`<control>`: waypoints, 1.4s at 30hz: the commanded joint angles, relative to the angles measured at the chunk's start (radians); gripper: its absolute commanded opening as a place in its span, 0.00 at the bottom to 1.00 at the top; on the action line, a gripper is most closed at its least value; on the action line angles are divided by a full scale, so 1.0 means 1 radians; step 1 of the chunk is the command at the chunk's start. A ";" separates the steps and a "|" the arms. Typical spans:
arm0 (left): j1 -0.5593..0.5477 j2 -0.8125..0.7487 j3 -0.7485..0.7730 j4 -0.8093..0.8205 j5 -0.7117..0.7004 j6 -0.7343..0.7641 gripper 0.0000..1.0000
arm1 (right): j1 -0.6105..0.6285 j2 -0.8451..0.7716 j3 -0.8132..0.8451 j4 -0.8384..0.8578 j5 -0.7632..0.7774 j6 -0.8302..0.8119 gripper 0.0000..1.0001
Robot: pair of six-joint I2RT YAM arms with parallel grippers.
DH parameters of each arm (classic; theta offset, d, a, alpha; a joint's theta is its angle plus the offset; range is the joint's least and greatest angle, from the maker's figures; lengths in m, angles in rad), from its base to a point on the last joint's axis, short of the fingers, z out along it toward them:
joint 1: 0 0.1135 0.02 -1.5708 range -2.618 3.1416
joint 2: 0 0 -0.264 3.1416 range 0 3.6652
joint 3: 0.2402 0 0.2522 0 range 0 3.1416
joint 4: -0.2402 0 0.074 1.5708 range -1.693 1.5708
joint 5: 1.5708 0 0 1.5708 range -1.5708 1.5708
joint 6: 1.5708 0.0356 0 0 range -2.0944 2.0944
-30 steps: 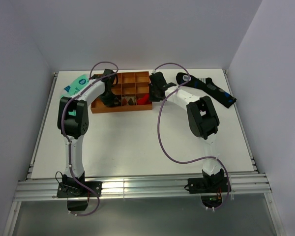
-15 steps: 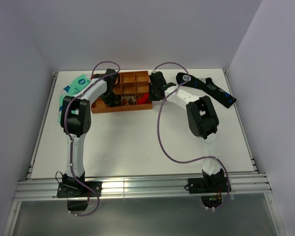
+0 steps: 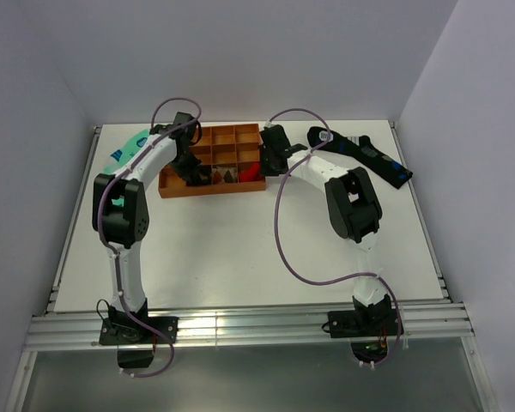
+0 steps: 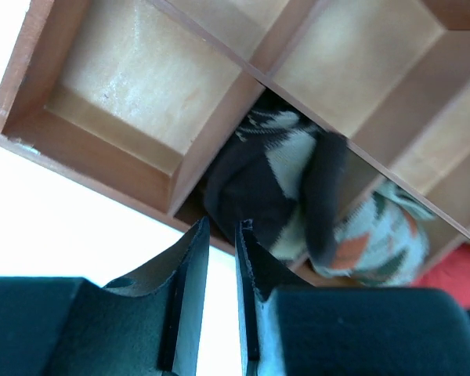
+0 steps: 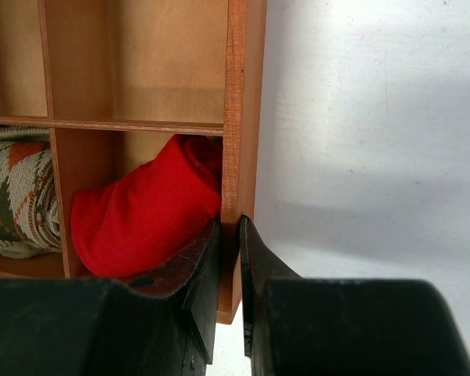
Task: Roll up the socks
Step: Place the sock in the storage box, then reset both arms
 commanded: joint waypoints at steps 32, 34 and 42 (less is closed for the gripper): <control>0.025 -0.788 -0.561 0.367 0.217 0.382 0.42 | -0.003 -0.093 -0.003 -0.066 0.071 0.052 0.42; 0.025 -0.857 -0.594 0.367 0.209 0.406 0.43 | -0.003 -0.122 0.003 -0.079 0.084 0.060 0.54; 0.025 -1.147 -0.796 0.456 0.237 0.491 0.49 | -0.003 -0.343 -0.044 -0.116 0.107 0.097 0.68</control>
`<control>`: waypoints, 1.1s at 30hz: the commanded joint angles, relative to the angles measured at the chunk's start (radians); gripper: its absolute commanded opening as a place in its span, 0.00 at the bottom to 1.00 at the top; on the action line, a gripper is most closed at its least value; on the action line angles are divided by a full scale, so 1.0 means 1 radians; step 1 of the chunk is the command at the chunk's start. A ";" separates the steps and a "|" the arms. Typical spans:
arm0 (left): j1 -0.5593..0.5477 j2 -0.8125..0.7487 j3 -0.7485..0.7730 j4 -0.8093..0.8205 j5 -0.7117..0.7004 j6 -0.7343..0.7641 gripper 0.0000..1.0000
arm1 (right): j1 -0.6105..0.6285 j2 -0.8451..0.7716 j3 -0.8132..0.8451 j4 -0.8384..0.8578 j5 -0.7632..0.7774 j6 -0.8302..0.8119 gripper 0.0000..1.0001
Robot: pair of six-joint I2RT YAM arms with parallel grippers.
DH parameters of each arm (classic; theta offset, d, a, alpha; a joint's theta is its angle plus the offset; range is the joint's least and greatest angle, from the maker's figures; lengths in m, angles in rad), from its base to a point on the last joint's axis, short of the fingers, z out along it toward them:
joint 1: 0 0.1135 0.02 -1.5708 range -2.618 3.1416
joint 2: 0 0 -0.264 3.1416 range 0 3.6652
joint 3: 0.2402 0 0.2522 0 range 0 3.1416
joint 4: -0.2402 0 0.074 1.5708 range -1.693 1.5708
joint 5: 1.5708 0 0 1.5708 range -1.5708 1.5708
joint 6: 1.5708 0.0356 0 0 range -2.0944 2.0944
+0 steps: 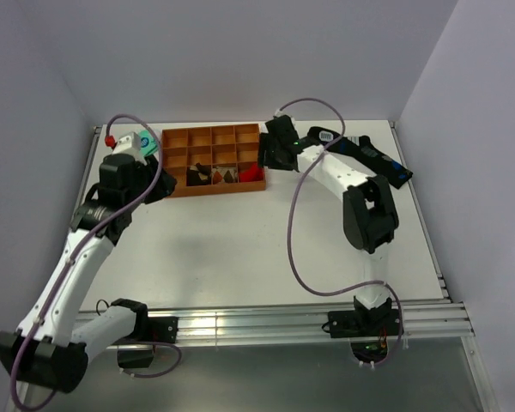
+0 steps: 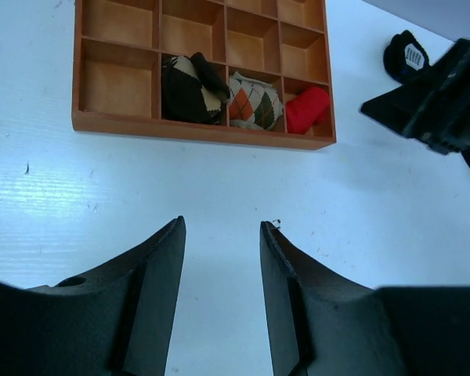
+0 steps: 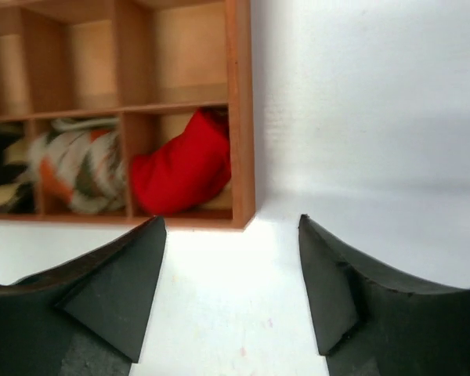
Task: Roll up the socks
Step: Reset both arms
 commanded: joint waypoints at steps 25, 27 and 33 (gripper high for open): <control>-0.021 -0.519 -0.299 0.083 0.081 0.065 0.52 | -0.005 -1.513 -0.915 0.022 0.148 0.120 1.00; -0.021 -0.534 -0.302 0.083 0.077 0.062 0.53 | -0.003 -1.537 -0.930 0.024 0.147 0.116 1.00; -0.022 -0.542 -0.305 0.083 0.060 0.057 0.54 | -0.005 -1.542 -0.924 -0.007 0.159 0.114 1.00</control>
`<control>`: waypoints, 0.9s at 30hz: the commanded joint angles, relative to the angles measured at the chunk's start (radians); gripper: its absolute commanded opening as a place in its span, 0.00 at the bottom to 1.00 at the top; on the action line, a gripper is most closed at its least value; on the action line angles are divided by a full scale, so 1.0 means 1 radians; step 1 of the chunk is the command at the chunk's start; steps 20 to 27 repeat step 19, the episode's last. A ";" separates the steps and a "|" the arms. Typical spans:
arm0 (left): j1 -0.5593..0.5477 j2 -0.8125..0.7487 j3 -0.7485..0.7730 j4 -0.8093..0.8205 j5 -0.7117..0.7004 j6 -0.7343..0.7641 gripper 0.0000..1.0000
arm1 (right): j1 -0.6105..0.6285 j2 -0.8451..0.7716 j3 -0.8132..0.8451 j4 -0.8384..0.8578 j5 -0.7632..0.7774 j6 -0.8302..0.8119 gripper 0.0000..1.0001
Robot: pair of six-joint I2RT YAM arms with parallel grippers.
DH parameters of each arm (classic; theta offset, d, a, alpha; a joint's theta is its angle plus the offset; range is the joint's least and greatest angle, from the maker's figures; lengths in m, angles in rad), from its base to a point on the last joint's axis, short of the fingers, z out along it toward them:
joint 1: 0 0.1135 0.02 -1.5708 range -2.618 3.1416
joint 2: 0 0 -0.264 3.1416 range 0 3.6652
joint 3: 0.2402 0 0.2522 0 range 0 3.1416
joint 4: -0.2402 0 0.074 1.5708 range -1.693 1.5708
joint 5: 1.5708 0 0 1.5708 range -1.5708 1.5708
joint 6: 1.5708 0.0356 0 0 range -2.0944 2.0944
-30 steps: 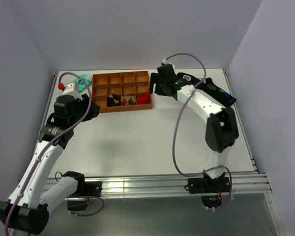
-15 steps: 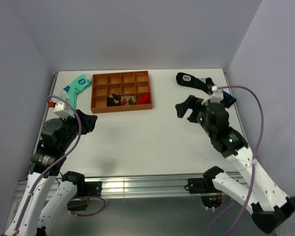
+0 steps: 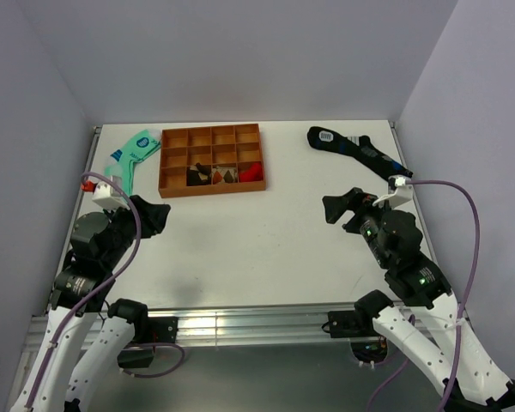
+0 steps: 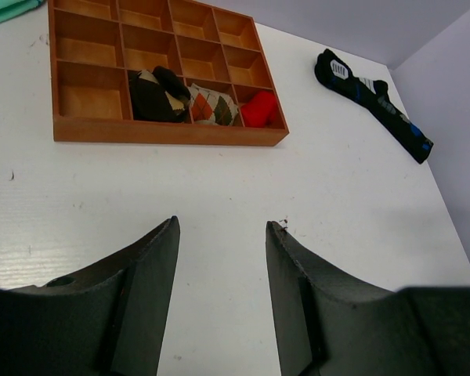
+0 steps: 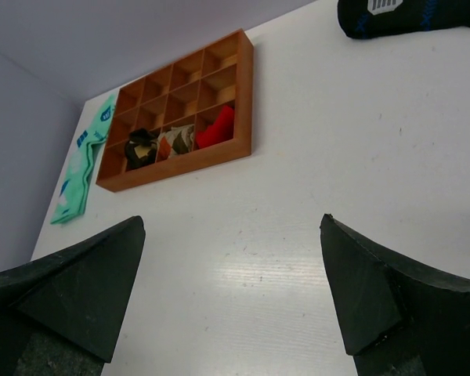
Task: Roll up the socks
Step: Reset both arms
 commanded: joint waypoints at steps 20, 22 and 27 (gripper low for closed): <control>-0.006 -0.007 0.000 0.026 0.001 0.014 0.55 | -0.005 0.002 -0.021 0.009 -0.061 -0.046 1.00; -0.006 -0.007 0.000 0.026 0.001 0.014 0.55 | -0.005 0.002 -0.021 0.009 -0.061 -0.046 1.00; -0.006 -0.007 0.000 0.026 0.001 0.014 0.55 | -0.005 0.002 -0.021 0.009 -0.061 -0.046 1.00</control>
